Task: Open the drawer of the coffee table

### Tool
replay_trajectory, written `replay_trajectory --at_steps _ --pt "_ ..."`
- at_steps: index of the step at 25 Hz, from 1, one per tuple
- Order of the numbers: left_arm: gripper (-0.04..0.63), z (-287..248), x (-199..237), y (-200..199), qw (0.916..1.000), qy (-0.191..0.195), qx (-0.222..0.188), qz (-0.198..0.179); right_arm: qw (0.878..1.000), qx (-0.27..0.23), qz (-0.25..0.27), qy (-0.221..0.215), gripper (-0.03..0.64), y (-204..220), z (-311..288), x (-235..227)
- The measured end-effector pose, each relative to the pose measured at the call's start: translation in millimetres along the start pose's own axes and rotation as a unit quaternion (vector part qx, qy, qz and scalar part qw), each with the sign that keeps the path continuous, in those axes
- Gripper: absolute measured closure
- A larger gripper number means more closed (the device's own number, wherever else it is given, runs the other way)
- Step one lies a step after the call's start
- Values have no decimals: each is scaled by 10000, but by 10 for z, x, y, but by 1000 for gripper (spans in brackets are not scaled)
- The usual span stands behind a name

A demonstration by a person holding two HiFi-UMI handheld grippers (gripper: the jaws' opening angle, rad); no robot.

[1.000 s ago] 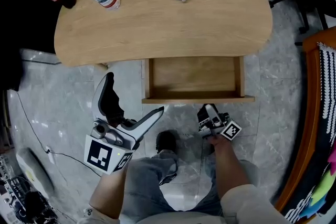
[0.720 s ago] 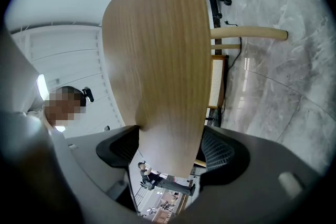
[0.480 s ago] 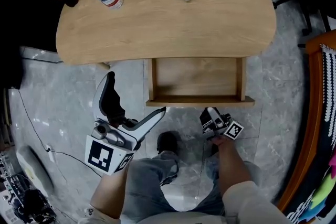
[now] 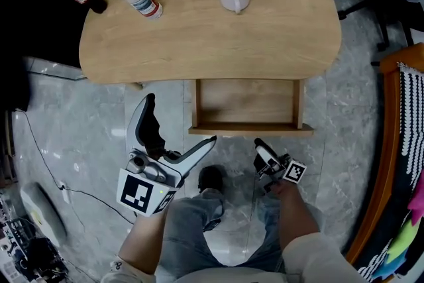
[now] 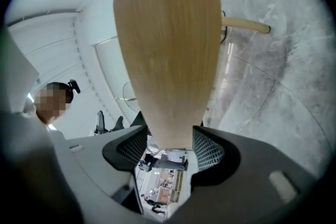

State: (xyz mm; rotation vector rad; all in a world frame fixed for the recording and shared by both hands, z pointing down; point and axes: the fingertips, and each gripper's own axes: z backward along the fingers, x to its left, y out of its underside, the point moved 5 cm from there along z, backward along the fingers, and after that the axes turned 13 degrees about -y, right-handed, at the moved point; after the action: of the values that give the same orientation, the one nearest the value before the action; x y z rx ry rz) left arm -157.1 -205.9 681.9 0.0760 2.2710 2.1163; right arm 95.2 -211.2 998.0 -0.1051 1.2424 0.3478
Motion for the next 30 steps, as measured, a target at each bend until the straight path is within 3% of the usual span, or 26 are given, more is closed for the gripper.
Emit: replay_trajectory --at_steps 4,8,14,21,26,30 --pt "32 -12 -39 -378 10000 6 68 44 9991 358 136 -183 347 -74 -223 653" --pt "31 -66 -105 -896 9999 87 118 91 9848 1129 1181 -597 345 -461 -839 1695" --pt "32 -114 -181 -2028 9997 221 -63 104 9302 1896 2954 -1070 342 -1053 -1830 3575" --pt "32 -65 -333 -3560 9970 524 -576 8 8571 1861 4715 -922 342 -1507 -2594 5669" --pt "32 44 -372 -4462 9937 633 -925 -82 8087 1697 5583 -739 342 -1680 -2956 6925" --pt "34 159 -383 -5038 9916 711 -1071 -172 7838 1639 5953 -666 353 -1705 -3176 7579"
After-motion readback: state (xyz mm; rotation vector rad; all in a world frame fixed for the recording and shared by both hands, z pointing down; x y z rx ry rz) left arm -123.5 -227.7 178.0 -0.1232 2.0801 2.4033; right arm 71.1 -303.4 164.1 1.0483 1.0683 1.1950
